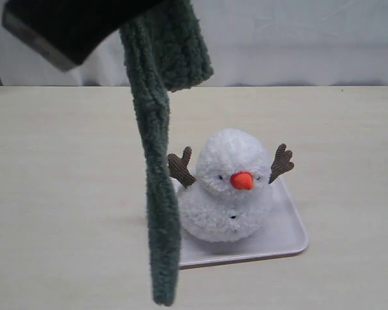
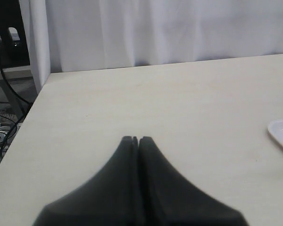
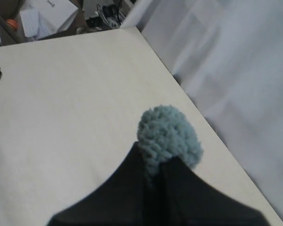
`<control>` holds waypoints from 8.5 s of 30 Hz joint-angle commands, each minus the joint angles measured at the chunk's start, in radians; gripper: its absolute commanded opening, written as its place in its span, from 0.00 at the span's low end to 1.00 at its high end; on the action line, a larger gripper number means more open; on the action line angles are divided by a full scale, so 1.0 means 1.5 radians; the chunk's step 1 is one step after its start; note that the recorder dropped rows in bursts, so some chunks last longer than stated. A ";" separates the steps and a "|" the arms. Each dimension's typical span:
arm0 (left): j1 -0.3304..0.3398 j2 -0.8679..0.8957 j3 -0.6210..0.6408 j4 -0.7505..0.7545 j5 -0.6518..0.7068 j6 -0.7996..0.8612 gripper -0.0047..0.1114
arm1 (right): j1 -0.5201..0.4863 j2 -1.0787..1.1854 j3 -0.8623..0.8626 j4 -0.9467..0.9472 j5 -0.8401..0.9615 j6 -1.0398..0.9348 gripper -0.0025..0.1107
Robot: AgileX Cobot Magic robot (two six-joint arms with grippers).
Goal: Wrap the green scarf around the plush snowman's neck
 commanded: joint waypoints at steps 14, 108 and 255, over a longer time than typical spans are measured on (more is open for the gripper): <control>-0.005 -0.002 0.002 0.000 -0.006 0.001 0.04 | 0.021 -0.032 0.229 -0.229 0.006 0.002 0.06; -0.005 -0.002 0.002 0.000 -0.006 0.001 0.04 | -0.419 0.069 0.436 -0.003 -0.198 0.150 0.06; -0.005 -0.002 0.002 0.000 -0.006 0.001 0.04 | -0.559 0.052 0.409 0.492 -0.278 -0.508 0.06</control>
